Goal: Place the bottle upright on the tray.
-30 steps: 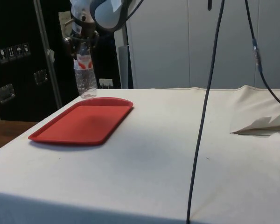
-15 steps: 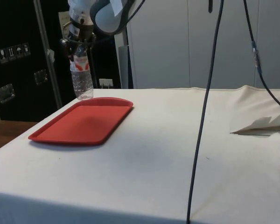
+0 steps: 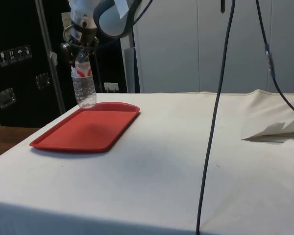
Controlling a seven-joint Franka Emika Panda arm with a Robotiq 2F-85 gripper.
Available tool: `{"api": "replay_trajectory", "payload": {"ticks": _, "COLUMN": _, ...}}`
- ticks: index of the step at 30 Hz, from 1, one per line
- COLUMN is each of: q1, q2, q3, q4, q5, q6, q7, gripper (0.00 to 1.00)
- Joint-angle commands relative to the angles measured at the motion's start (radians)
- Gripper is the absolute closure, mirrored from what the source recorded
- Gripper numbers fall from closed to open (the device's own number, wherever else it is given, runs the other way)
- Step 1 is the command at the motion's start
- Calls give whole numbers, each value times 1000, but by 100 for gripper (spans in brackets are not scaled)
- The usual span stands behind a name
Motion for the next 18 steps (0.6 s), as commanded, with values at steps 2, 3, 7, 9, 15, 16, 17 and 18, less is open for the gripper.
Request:
{"api": "replay_trajectory", "payload": {"ticks": 2, "q1": 13, "q2": 4, "q3": -10, "q4": -4, "q5": -11, "q6": 15, "q7": 14, "gripper": 69}}
{"api": "replay_trajectory", "payload": {"ticks": 3, "q1": 14, "q2": 4, "q3": -9, "q4": -4, "q5": -13, "q6": 16, "q7": 15, "gripper": 69}}
{"api": "replay_trajectory", "payload": {"ticks": 7, "q1": 17, "q2": 4, "q3": -4, "q4": -8, "q5": -18, "q6": 24, "q7": 19, "gripper": 69}}
{"api": "replay_trajectory", "payload": {"ticks": 9, "q1": 20, "q2": 5, "q3": -3, "q4": -12, "q5": -21, "q6": 31, "q7": 21, "gripper": 69}}
{"api": "replay_trajectory", "payload": {"ticks": 15, "q1": 3, "q2": 0, "q3": 25, "q4": -30, "q5": -31, "q6": 58, "q7": 21, "gripper": 69}}
{"api": "replay_trajectory", "payload": {"ticks": 16, "q1": 20, "q2": 7, "q3": -1, "q4": -34, "q5": -44, "q6": 90, "q7": 42, "gripper": 69}}
{"api": "replay_trajectory", "payload": {"ticks": 17, "q1": 19, "q2": 8, "q3": 0, "q4": -39, "q5": -47, "q6": 100, "q7": 44, "gripper": 69}}
{"api": "replay_trajectory", "payload": {"ticks": 18, "q1": 18, "q2": 8, "q3": 1, "q4": -43, "q5": -48, "q6": 110, "q7": 45, "gripper": 69}}
